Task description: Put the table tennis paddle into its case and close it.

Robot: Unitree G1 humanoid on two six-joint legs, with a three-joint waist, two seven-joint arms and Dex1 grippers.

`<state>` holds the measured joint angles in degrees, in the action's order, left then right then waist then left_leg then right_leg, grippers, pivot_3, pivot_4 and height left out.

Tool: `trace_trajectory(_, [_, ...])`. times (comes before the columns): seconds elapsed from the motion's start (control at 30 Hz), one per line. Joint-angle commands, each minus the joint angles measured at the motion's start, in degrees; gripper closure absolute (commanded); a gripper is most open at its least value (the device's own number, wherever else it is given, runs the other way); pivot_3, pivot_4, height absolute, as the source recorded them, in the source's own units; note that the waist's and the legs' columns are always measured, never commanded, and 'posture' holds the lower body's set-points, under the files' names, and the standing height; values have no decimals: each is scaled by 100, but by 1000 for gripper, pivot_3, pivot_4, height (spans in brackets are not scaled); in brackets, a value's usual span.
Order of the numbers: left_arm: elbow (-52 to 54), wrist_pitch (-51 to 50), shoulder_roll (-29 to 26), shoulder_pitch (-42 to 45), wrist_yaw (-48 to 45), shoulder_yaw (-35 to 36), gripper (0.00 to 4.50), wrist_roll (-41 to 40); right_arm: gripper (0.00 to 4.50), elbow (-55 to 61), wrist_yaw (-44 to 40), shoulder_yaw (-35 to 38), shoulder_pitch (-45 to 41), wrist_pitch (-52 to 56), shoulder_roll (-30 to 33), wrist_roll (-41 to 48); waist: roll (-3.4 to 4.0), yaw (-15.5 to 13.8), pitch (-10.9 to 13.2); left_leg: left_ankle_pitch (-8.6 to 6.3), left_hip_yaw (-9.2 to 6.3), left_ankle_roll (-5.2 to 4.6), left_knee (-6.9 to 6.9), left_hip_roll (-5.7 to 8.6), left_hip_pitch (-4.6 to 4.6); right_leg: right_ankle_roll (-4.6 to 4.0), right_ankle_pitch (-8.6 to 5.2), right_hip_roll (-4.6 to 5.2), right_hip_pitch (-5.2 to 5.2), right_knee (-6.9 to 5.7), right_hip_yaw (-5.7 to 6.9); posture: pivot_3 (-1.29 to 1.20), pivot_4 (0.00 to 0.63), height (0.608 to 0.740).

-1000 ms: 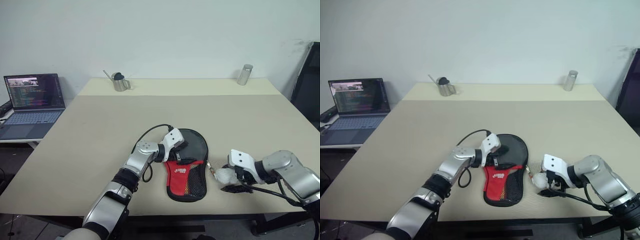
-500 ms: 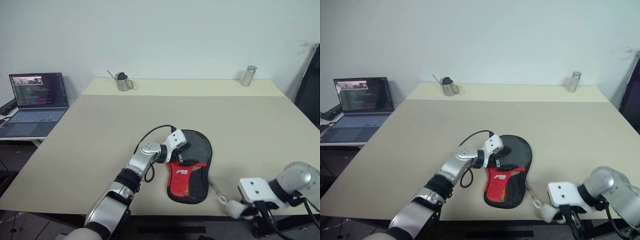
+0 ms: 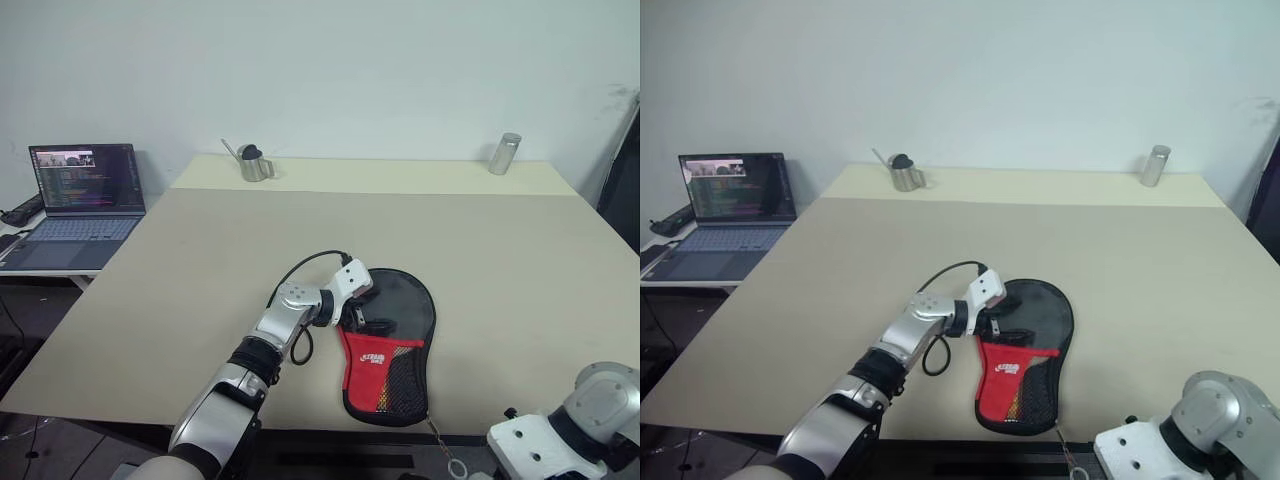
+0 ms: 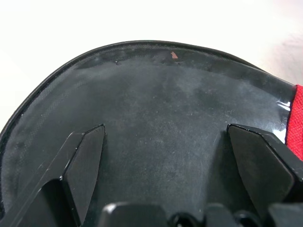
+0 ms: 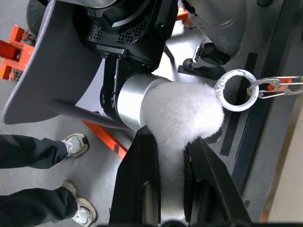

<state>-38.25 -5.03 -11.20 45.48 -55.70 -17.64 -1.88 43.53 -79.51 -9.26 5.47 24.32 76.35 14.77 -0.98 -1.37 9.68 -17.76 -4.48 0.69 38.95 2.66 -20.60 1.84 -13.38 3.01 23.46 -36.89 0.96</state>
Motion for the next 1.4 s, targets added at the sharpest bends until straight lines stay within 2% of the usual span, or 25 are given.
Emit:
trace_trajectory(0.03, [-105,-82,-125,-117,65,-37,0,215,4326,37,-254,147,-100,-124,102,202,0,1,0,0,0,0,0,0,1,1,0,0,0,0,0,0,150,740])
trace_trajectory(0.2, [-88,-102,-144,-90,105,32,0,179,4326,-291,-320,333,-246,-228,154,127,-1,4,0,0,3,-1,0,0,6,3,-2,0,-5,-1,-1,0,150,740])
trace_trajectory(0.3, [-32,-159,-192,-85,114,171,0,74,3381,-650,-526,519,-403,-265,270,229,-1,15,1,0,5,-1,1,0,8,4,-2,0,-6,-2,-3,0,150,740])
trace_trajectory(0.33, [0,-174,-210,-90,109,220,0,42,2935,-809,-519,540,-499,-282,275,193,-1,24,1,0,8,-1,1,-1,10,3,-2,-1,-6,-3,-6,0,150,740])
trace_trajectory(0.43, [98,-254,-266,-100,121,374,0,-56,1982,-1385,-414,298,-1010,-398,65,-62,-5,47,3,0,10,-1,1,-5,16,-1,0,-4,-7,-3,-8,0,150,740])
trace_trajectory(0.63, [302,-350,-443,-152,209,564,0,-108,44,-2691,-15,-706,-2307,-833,-1087,-1092,-15,129,8,1,16,1,-1,-8,23,-2,1,-7,-7,-8,-15,0,150,740])
trace_trajectory(0.77, [693,-524,-596,-273,206,770,0,-296,44,-3410,19,-893,-2684,-1092,-1480,-1389,-15,131,9,1,15,2,0,-4,12,-4,2,-4,4,-10,-17,0,150,740])
trace_trajectory(0.93, [2048,-1214,-1155,-603,-263,1386,0,-1108,44,-4251,173,-309,-3497,-883,-1976,-861,-18,181,12,3,30,4,0,-9,-27,-15,10,-4,60,-26,-29,0,150,740])
trace_trajectory(1.03, [3242,-1938,-1945,-962,-652,1989,0,-1843,44,-5116,488,52,-4270,-668,-2587,-547,-19,238,14,3,31,6,-3,-16,-28,-23,14,-8,63,-25,-29,0,150,740])
trace_trajectory(1.17, [4292,-2789,-2844,-1519,-897,2904,0,-2803,44,-5980,301,350,-4900,-517,-2898,-212,-23,246,18,2,29,6,-6,-15,-28,-24,14,-6,61,-17,-28,0,150,740])
trace_trajectory(1.3, [4711,-3258,-3731,-2285,-1164,3872,0,-3400,44,-7079,-270,538,-5441,-599,-2720,-54,-17,201,27,-2,28,5,-10,-12,-34,-25,14,-2,62,-7,-27,0,150,740])
trace_trajectory(1.4, [4706,-3378,-4227,-2632,-1291,4211,0,-3518,44,-7914,-643,510,-5782,-887,-2477,-229,-11,147,34,-3,30,4,-10,-11,-34,-26,13,-2,63,-6,-26,0,150,740])
